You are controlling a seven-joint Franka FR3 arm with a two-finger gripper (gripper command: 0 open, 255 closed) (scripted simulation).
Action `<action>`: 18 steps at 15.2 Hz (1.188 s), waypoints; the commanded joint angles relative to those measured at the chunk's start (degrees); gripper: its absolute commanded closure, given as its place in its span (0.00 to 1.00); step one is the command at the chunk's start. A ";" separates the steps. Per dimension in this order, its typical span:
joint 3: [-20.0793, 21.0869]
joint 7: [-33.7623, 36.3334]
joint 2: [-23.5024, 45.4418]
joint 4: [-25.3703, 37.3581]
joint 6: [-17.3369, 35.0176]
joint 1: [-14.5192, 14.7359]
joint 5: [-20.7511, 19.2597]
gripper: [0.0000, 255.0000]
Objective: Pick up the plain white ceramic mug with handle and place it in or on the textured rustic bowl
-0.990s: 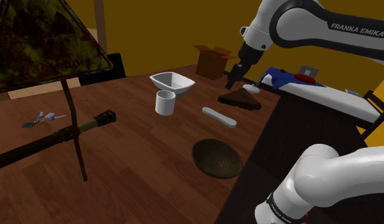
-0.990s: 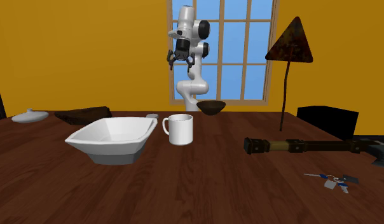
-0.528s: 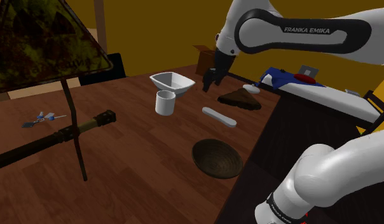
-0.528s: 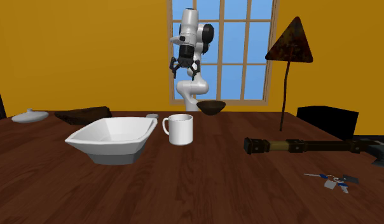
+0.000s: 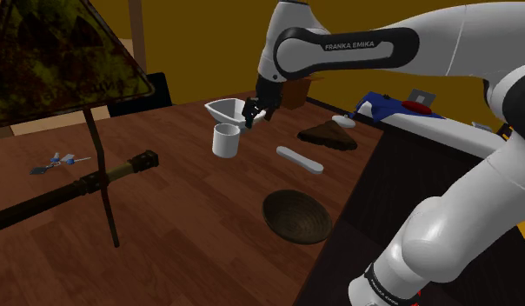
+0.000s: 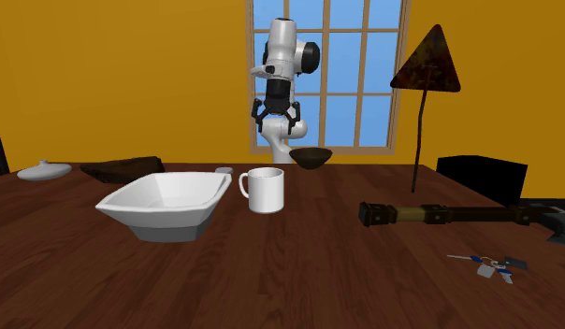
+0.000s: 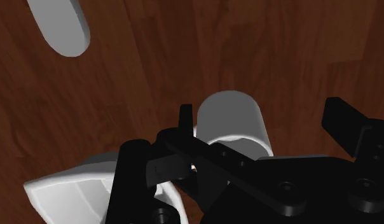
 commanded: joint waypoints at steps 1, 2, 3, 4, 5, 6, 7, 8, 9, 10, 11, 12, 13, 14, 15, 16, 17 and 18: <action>0.51 1.66 4.79 3.36 0.92 0.05 -0.42 0.00; 0.74 2.48 7.07 5.17 1.15 0.13 -0.67 0.00; 0.94 3.28 9.38 7.06 1.32 0.25 -0.93 0.00; 1.12 4.07 11.70 9.03 1.41 0.38 -1.20 0.00; 1.25 4.83 14.04 11.10 1.44 0.56 -1.49 0.00; 1.35 5.57 16.40 13.26 1.39 0.76 -1.77 0.00; 1.41 6.29 18.79 15.53 1.27 1.00 -2.04 0.00; 1.45 6.97 21.20 17.90 1.07 1.26 -2.31 0.00; 1.46 7.62 23.65 20.39 0.80 1.55 -2.57 0.00; 1.44 8.23 26.13 23.01 0.44 1.87 -2.81 0.00; 1.40 8.81 28.66 25.77 -0.01 2.21 -3.04 0.00; 1.34 9.19 30.45 27.78 -0.37 2.47 -3.18 0.00; 1.30 9.23 30.68 27.35 0.28 2.47 -3.23 0.00; 1.26 9.27 30.92 26.94 0.93 2.47 -3.29 0.00; 1.22 9.31 31.18 26.54 1.58 2.46 -3.36 0.00; 1.19 9.36 31.44 26.16 2.22 2.46 -3.42 0.00; 1.16 9.40 31.71 25.79 2.86 2.46 -3.49 0.00; 1.12 9.45 31.99 25.44 3.49 2.45 -3.56 0.00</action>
